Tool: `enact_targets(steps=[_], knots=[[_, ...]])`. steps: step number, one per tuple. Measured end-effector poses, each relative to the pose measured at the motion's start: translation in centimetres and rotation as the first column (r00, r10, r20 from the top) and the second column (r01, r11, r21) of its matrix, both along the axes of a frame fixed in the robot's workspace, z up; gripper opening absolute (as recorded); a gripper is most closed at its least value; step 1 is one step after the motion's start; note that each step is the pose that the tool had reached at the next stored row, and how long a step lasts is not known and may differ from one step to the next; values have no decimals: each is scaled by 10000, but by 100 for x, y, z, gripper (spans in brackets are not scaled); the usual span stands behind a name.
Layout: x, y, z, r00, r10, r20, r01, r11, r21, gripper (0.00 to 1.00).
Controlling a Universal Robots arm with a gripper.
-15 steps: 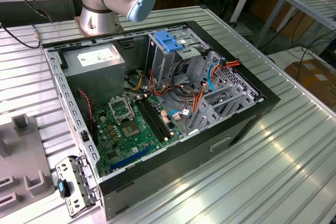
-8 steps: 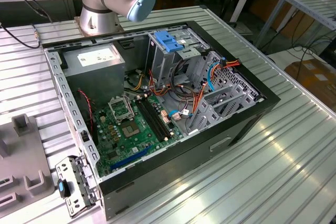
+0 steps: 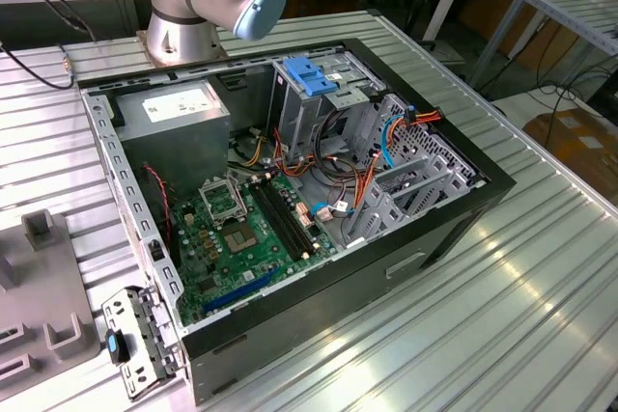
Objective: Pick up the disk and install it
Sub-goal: 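Pick up the disk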
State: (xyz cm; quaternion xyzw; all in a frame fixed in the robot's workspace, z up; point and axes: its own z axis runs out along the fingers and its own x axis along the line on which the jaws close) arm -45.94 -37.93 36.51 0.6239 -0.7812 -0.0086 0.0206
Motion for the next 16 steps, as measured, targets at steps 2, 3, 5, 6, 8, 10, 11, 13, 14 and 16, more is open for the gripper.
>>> enact_targets(steps=[2, 3, 5, 6, 8, 10, 11, 13, 14, 16], knots=[[0, 0, 0, 9994, 336, 0, -336, 9994, 0, 11], [0, 0, -1, 9993, 373, 0, -373, 9993, -1, 11], [0, 3, -26, 9991, 419, 8, -419, 9991, -2, 24], [0, 3, -40, 9991, 423, 22, -423, 9991, -1, 29], [-2, 7, -70, 9990, 440, 57, -440, 9990, -3, 42], [-4, 24, -107, 9986, 516, 113, -516, 9987, -5, 48], [-5, 25, -120, 9985, 540, 131, -540, 9985, -5, 54], [-5, 26, -128, 9983, 576, 133, -576, 9983, -7, 54], [-6, 26, -128, 9982, 579, 132, -579, 9983, -8, 54], [-6, 26, -130, 9982, 581, 135, -581, 9983, -7, 54]])
